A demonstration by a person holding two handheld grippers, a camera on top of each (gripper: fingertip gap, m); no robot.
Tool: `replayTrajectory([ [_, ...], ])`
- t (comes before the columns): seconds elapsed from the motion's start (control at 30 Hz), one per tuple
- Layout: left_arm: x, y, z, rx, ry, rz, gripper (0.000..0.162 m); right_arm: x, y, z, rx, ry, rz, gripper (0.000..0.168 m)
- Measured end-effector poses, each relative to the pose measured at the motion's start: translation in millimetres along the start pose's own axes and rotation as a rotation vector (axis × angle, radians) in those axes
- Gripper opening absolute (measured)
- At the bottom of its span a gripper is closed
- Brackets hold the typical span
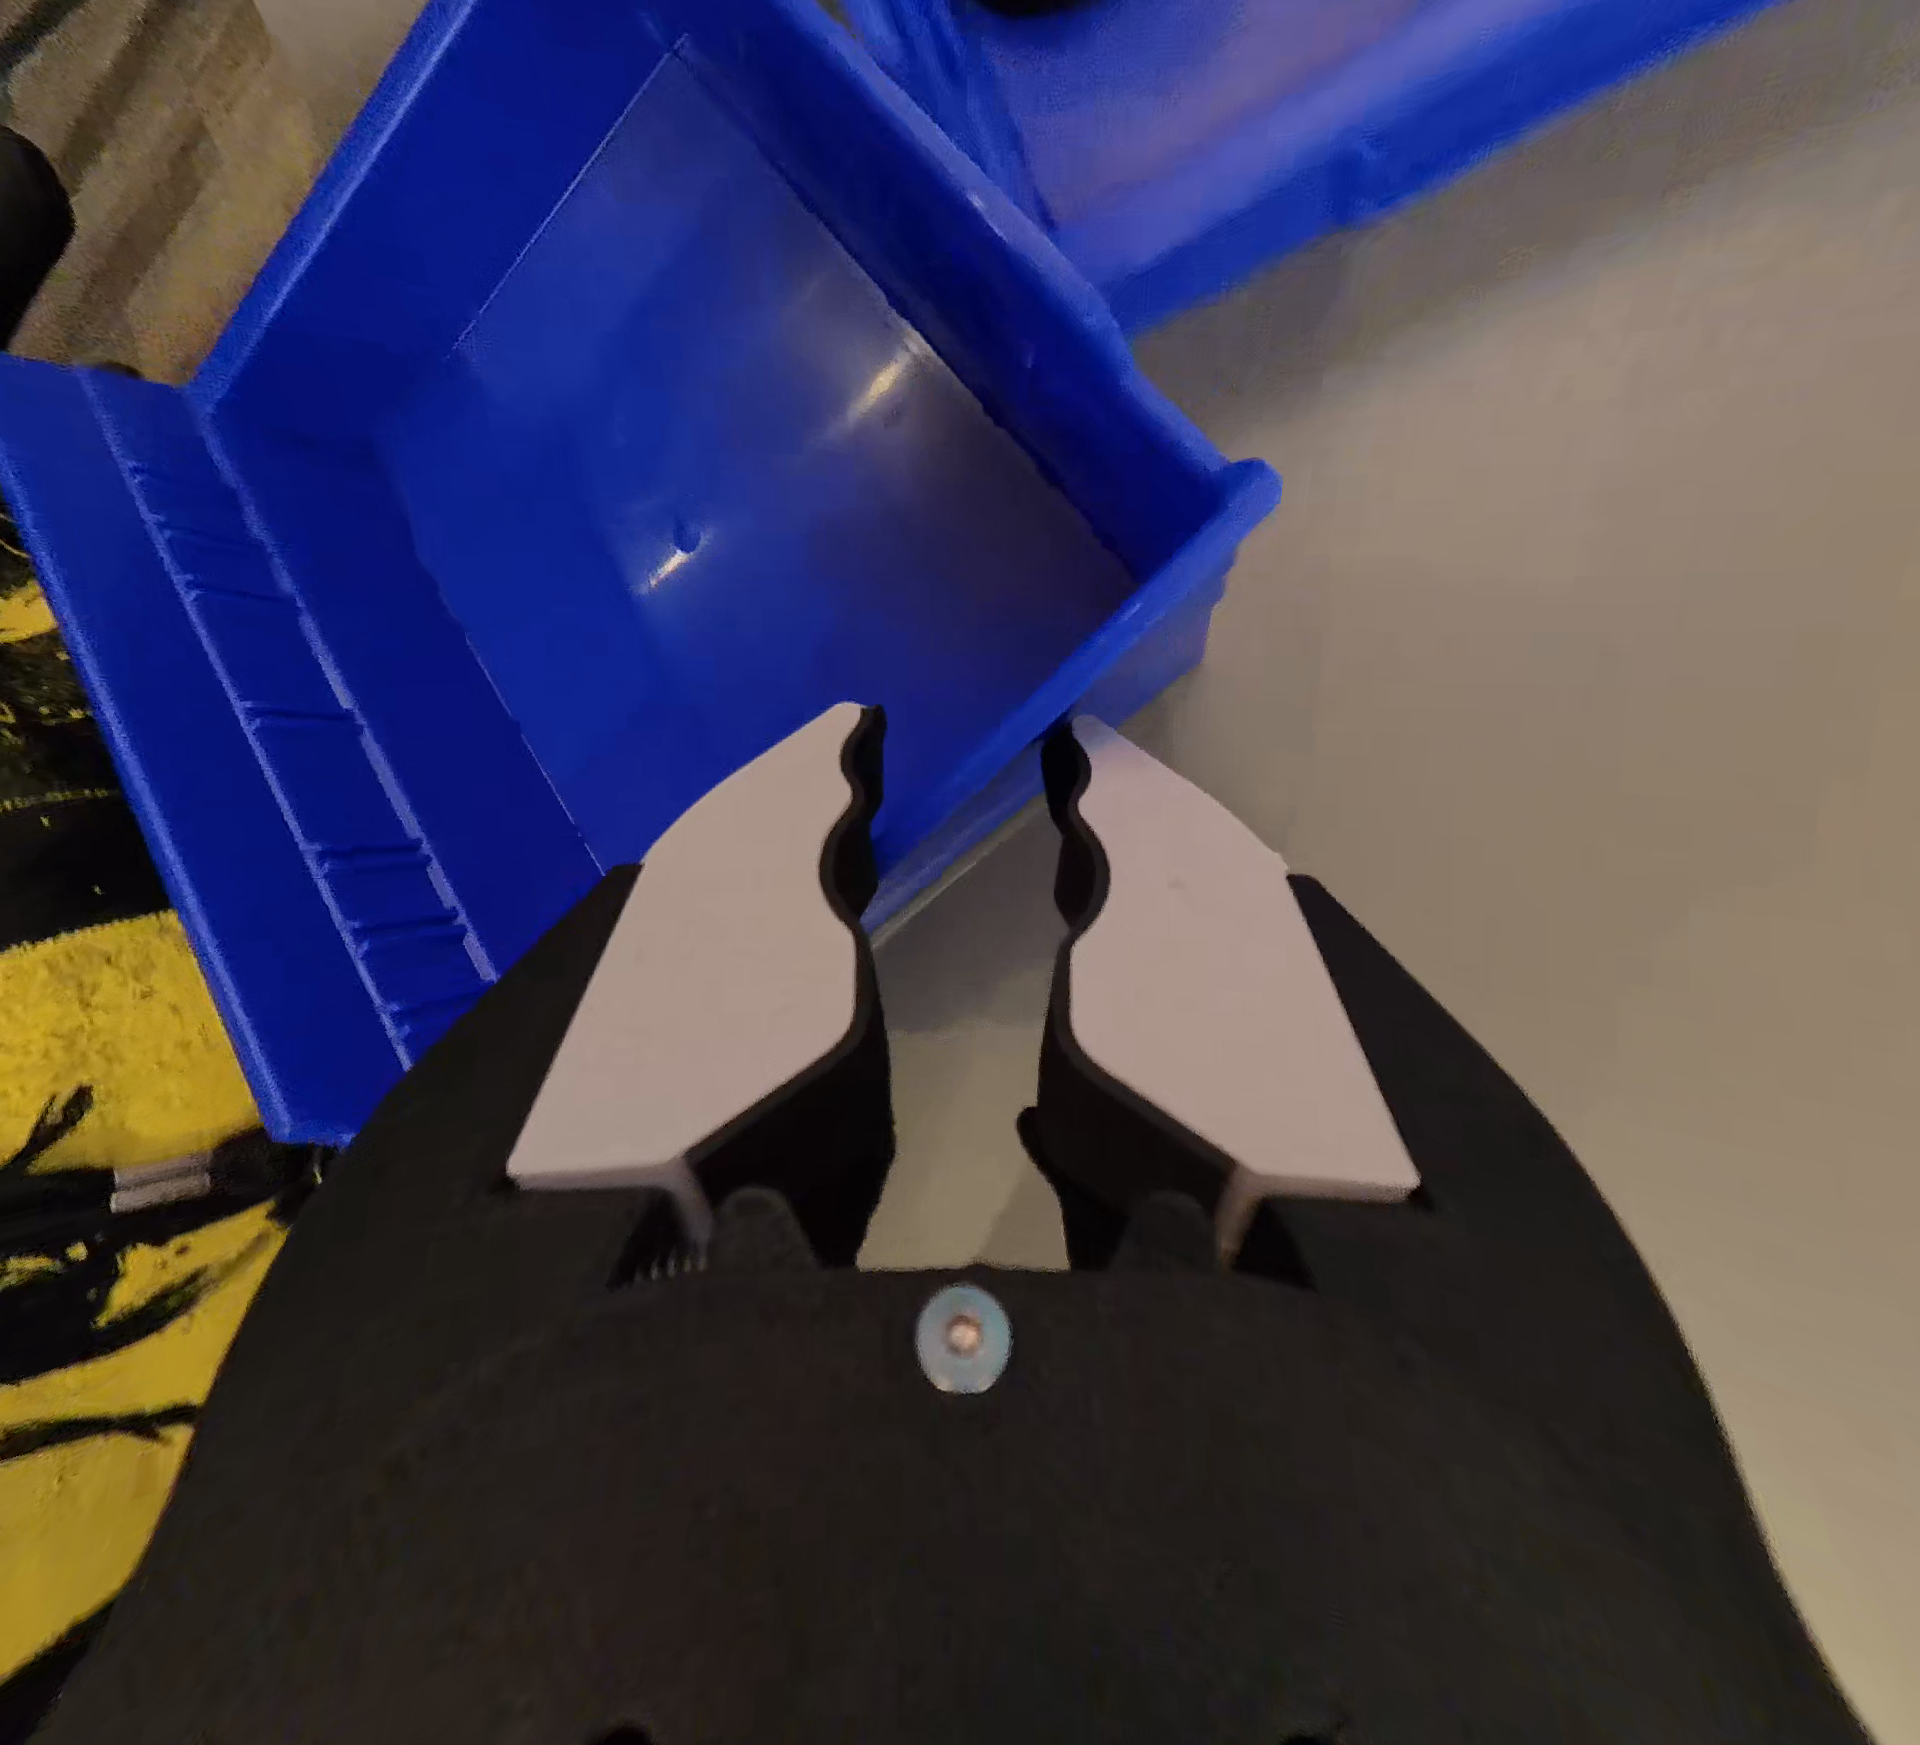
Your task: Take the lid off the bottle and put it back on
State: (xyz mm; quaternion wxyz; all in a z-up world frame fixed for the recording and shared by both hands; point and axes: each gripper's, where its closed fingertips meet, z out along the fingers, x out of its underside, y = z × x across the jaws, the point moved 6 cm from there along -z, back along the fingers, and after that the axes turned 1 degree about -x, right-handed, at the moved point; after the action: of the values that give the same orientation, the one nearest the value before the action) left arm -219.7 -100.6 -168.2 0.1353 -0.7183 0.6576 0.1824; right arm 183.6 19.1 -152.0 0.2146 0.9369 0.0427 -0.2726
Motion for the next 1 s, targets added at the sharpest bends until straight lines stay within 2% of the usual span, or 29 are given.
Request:
replayTrajectory([
  [0.2, 24, 56, -7, -0.023, 0.073, 0.007, 0.014, 12, -43, -33, 0.053, 0.073, 0.0, 0.024],
  [0.3, 32, 87, -9, -0.127, 0.181, 0.102, 0.018, 13, -68, -49, 0.072, 0.15, -0.039, 0.021],
  [0.43, 30, 115, -7, -0.078, 0.218, 0.152, 0.019, 6, -115, -71, 0.189, 0.288, -0.09, 0.015],
  [0.57, 18, 139, 0, -0.116, 0.259, 0.271, 0.023, -6, -169, -91, 0.301, 0.436, -0.132, 0.011],
  [0.77, -13, 178, 19, -0.181, 0.299, 0.434, 0.032, -43, -258, -110, 0.448, 0.574, -0.183, 0.015],
  [1.0, -57, 225, 46, -0.299, 0.355, 0.558, 0.043, -96, -352, -117, 0.622, 0.655, -0.228, 0.02],
])
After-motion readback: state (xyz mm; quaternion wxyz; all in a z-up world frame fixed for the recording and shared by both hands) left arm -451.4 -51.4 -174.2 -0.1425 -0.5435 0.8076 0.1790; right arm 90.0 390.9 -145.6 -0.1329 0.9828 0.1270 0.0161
